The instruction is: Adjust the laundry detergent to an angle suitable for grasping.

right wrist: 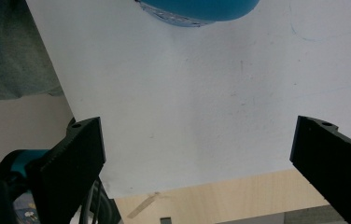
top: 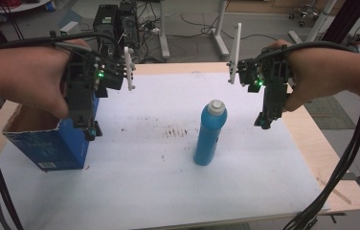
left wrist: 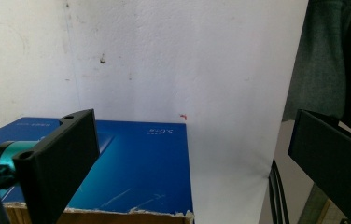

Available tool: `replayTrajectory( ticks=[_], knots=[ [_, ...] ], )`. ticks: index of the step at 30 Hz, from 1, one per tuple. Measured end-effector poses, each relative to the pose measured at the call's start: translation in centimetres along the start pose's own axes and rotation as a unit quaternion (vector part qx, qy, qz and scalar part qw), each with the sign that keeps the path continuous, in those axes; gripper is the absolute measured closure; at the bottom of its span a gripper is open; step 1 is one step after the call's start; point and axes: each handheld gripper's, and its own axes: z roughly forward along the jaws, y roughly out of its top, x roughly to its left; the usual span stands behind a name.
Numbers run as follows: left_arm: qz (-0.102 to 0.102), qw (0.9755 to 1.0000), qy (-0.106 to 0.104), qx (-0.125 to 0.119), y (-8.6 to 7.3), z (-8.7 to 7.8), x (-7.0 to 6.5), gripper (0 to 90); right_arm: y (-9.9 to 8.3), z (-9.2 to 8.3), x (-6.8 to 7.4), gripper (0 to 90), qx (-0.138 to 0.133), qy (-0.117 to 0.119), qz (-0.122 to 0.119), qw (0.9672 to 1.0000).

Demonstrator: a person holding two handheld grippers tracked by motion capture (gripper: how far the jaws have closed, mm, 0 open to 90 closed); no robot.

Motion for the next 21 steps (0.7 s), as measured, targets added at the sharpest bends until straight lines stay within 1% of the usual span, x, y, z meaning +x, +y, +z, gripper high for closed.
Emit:
replayTrajectory(
  ticks=[3,4,7,8,9,10,11,12,14,15,19,20,21],
  knots=[
    [-0.006,1.0000,0.001,-0.003,0.05,0.00,0.03,1.8,-0.06,0.03,-0.08,2.3,-0.001,0.000,-0.001,1.0000],
    [-0.002,1.0000,0.000,-0.001,0.12,-0.02,0.12,1.7,-0.07,0.04,-0.09,2.2,-0.002,0.000,0.000,1.0000],
    [0.000,1.0000,-0.002,-0.001,0.32,0.18,0.14,1.8,-0.16,0.08,-0.19,2.2,-0.001,0.002,-0.001,1.0000],
    [-0.002,1.0000,-0.001,0.001,0.39,0.21,0.13,1.8,-0.20,0.11,-0.21,2.3,0.000,0.001,0.000,1.0000],
    [0.001,1.0000,0.000,0.003,0.46,0.25,0.19,1.8,-0.23,0.16,-0.21,2.2,-0.001,0.000,0.002,1.0000],
    [-0.002,1.0000,-0.002,0.004,0.52,0.30,0.14,1.7,-0.27,0.22,-0.24,2.2,-0.003,0.001,0.003,1.0000],
    [0.003,1.0000,-0.001,0.006,0.59,0.32,0.21,1.8,-0.32,0.29,-0.26,2.3,-0.005,0.002,0.001,1.0000],
    [0.003,1.0000,-0.001,0.006,0.59,0.32,0.21,1.8,-0.32,0.29,-0.26,2.3,-0.005,0.002,0.001,1.0000],
    [0.002,1.0000,-0.004,0.006,0.61,0.40,0.29,1.8,-0.32,0.49,-0.22,2.3,0.000,0.003,0.003,1.0000],
    [0.001,1.0000,-0.002,0.003,0.57,0.42,0.32,1.8,-0.34,0.50,-0.24,2.2,0.001,0.003,0.002,1.0000],
    [-0.004,1.0000,-0.001,0.003,0.55,0.46,0.26,1.8,-0.45,0.41,-0.39,2.2,-0.004,0.001,0.004,1.0000],
    [-0.007,1.0000,-0.002,0.000,0.54,0.50,0.19,1.8,-0.47,0.43,-0.43,2.2,-0.003,0.002,0.003,1.0000],
    [-0.007,1.0000,-0.004,0.001,0.58,0.47,0.16,1.8,-0.48,0.45,-0.45,2.2,-0.002,0.002,0.003,1.0000]
  ],
)
